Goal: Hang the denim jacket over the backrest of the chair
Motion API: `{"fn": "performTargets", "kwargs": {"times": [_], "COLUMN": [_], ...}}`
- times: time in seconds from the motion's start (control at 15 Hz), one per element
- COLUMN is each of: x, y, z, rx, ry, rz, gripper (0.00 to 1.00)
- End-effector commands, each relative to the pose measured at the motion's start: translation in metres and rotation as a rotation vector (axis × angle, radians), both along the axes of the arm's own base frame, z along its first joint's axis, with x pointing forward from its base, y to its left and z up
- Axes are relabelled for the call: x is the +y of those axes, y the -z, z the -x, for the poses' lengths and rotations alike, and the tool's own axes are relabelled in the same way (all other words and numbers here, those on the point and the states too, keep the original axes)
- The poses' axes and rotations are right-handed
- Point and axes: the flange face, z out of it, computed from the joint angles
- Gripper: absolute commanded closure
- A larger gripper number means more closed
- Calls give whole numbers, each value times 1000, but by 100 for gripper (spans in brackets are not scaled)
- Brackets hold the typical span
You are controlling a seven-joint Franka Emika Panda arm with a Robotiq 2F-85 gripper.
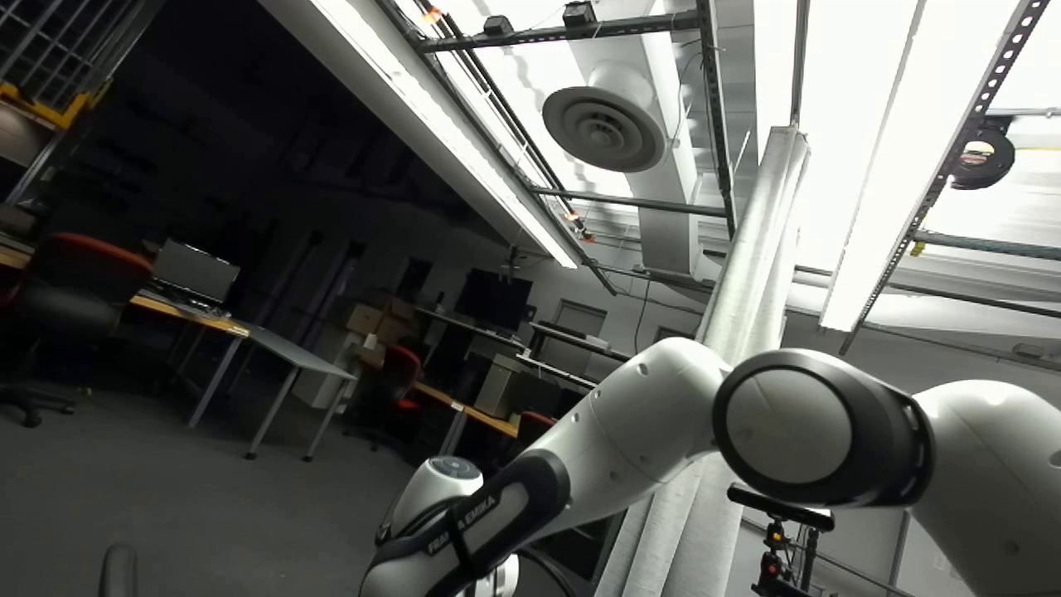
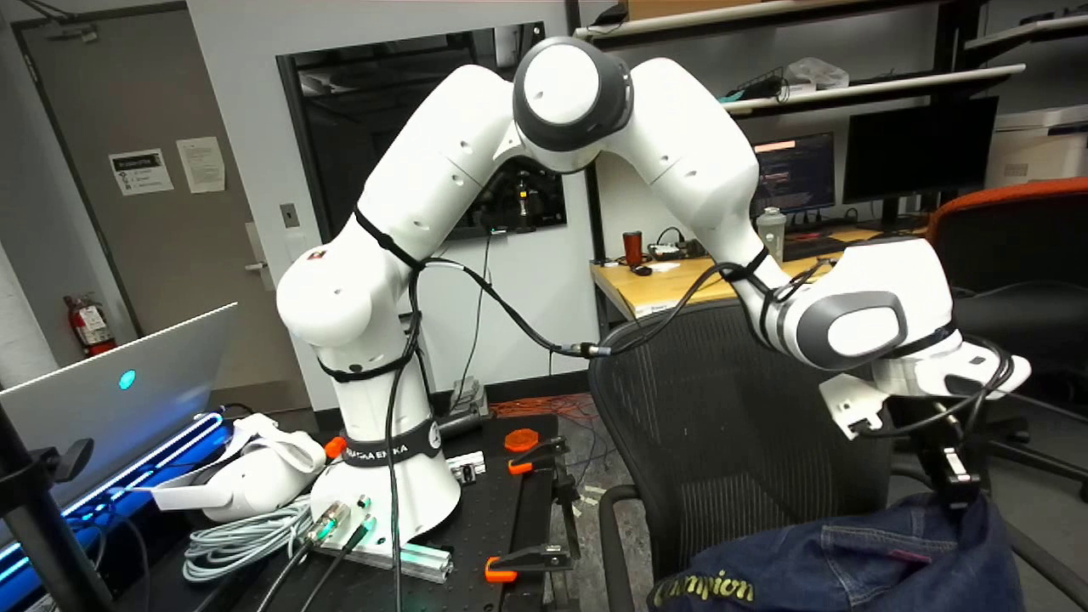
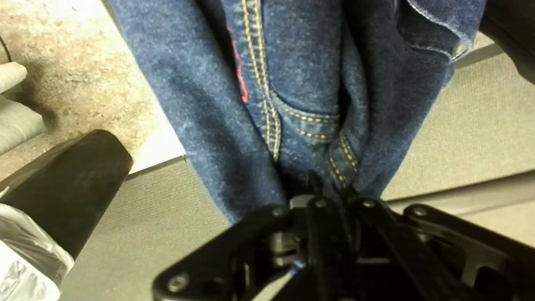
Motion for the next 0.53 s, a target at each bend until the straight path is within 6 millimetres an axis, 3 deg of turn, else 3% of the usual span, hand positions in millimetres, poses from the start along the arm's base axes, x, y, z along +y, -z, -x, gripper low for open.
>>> {"fn": "performTargets", "kwargs": {"times": [0.0, 0.47], "x": [-3, 1], "y": [-80, -199], "z": [-10, -16], "rx": [-45, -81], "ry": [-20, -78], "rz": [-35, -81], "gripper": [98, 98]}}
